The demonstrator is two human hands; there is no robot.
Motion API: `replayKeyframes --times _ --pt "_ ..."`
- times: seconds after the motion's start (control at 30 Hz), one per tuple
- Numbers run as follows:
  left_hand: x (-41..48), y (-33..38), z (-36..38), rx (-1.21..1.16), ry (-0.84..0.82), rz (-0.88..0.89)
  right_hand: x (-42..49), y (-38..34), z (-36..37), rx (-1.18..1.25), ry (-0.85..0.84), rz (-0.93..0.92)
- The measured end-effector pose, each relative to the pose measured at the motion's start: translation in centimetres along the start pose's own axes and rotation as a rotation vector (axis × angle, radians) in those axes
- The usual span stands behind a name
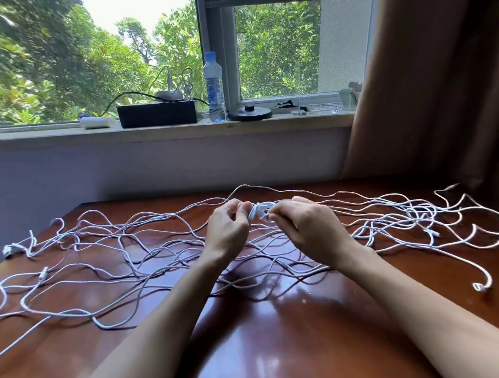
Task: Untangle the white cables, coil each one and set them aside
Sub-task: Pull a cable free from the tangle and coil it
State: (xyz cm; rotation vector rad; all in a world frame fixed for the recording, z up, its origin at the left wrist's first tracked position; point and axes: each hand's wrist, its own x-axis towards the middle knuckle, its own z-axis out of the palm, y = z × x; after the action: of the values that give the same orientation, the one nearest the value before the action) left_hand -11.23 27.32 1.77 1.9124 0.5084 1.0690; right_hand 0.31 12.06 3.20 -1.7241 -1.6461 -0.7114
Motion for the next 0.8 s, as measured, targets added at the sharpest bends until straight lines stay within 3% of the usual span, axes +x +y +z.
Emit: replayKeyframes --times 0.13,0.3,0.57,0.8 --pt "-0.1 0.1 0.2 0.007 -0.078 0.032 0.0 -0.2 -0.5 -0.047 0.129 0.001" --pt "-0.3 0.5 0.1 -0.069 -0.173 0.026 0.2 0.3 -0.7 0.065 0.178 0.051" --pt "-1.0 0.8 0.1 0.021 -0.259 0.144 0.5 0.6 -0.7 0.236 0.179 0.223" --pt "-1.5 0.8 0.5 -0.060 -0.355 0.159 0.6 0.4 -1.0 0.402 0.132 0.432"
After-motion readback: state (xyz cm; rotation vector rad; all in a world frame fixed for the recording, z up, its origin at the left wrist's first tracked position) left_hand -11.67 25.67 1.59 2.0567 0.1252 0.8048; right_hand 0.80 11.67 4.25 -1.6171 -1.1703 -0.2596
